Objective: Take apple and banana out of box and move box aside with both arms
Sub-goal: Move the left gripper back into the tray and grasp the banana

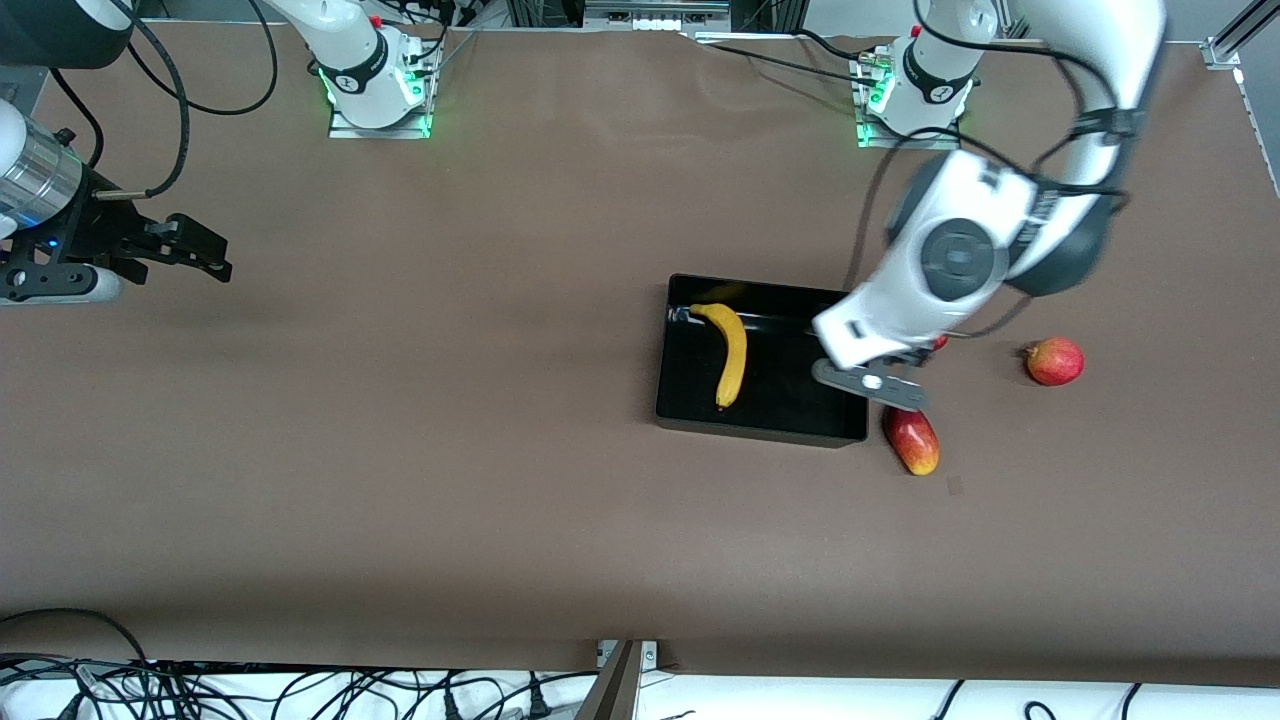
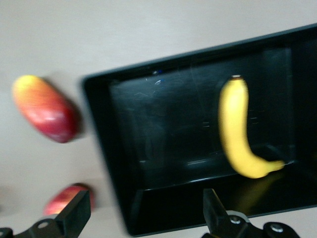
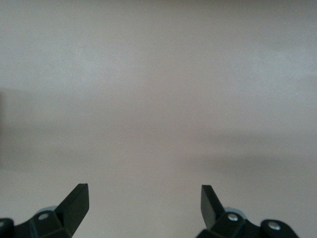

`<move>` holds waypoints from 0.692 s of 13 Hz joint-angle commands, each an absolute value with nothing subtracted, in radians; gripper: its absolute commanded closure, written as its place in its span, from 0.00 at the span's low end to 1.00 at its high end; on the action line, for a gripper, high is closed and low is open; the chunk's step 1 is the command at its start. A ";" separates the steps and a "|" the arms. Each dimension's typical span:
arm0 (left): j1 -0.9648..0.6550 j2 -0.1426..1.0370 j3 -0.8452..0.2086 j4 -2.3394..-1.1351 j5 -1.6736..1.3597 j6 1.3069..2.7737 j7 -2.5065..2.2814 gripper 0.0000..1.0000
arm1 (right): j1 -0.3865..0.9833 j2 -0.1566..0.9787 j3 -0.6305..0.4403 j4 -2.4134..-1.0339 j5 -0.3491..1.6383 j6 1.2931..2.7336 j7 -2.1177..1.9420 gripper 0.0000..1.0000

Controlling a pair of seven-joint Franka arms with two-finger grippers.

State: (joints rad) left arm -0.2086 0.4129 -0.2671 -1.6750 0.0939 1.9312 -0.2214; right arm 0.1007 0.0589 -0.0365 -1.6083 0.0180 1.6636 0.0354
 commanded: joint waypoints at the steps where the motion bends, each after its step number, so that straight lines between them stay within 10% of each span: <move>1: -0.294 0.540 -0.259 -1.570 0.072 1.917 -0.325 0.00 | 0.092 0.061 -0.029 -1.594 0.020 1.658 0.044 0.00; 9: -0.339 0.741 -0.267 -1.595 0.078 2.148 -0.333 0.00 | 0.092 0.061 -0.029 -1.594 0.020 1.658 0.044 0.00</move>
